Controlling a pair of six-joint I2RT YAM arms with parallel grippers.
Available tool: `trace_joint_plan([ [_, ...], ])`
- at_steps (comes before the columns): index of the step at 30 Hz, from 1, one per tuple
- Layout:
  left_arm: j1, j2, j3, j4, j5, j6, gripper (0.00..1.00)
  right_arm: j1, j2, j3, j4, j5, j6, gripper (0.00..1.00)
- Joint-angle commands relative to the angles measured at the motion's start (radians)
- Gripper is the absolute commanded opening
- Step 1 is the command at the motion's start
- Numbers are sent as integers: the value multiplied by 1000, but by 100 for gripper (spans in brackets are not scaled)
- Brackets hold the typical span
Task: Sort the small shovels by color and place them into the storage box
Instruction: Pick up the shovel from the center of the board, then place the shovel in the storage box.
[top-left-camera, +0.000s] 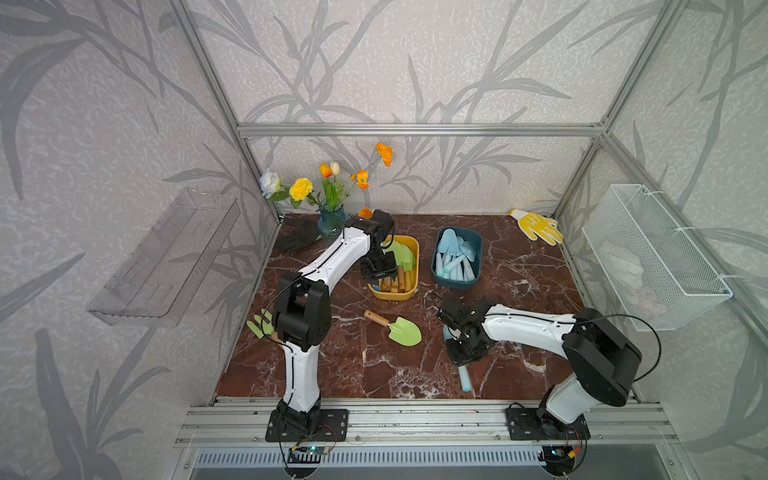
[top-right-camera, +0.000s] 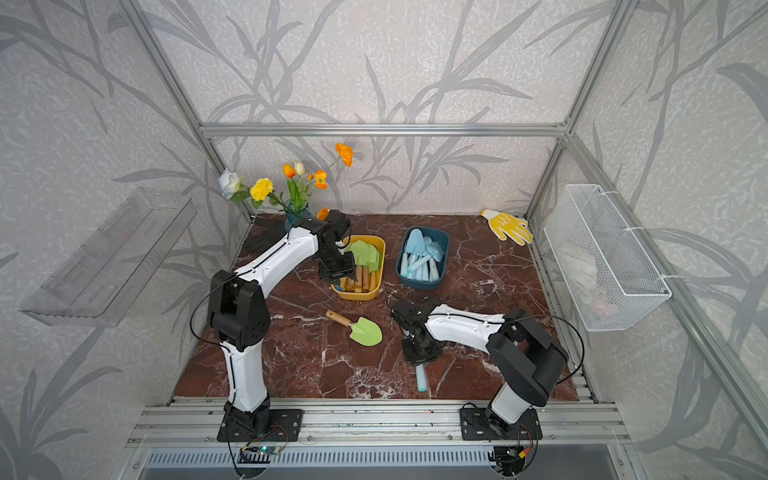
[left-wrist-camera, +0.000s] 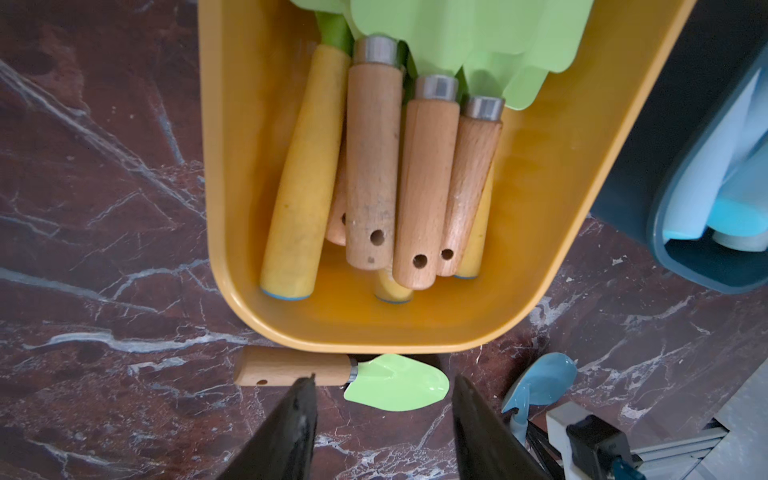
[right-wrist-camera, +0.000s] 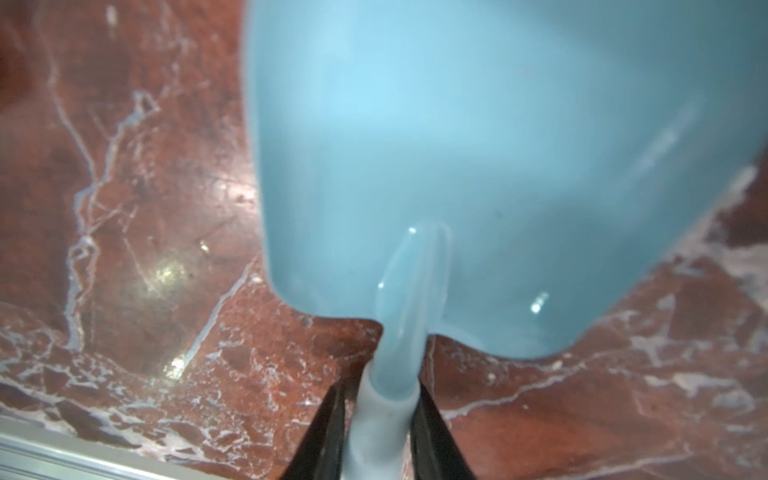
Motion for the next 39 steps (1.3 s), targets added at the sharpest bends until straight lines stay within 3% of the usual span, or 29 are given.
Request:
trace_joint_plan([
  [1, -1, -46, -23, 1, -27, 0, 53, 10, 25, -31, -16, 4, 5, 13],
  [6, 0, -65, -58, 15, -26, -3, 53, -53, -47, 135, -130, 59, -77, 8],
  [12, 3, -106, -121, 33, -38, 2, 53, -296, -56, 433, -163, 7, -165, 8],
  [17, 3, -151, -200, 67, -22, 6, 54, -423, 115, 710, -155, 19, -197, 9],
  [22, 3, -186, -269, 70, -26, 30, 56, -521, 341, 940, -214, -62, -174, 9],
  [29, 3, -249, -363, 62, -54, 57, 57, -554, 527, 1087, -237, -53, -154, 9],
  [39, 3, -296, -450, 46, -57, 94, 62, -564, 584, 1041, -216, -6, -141, 10],
])
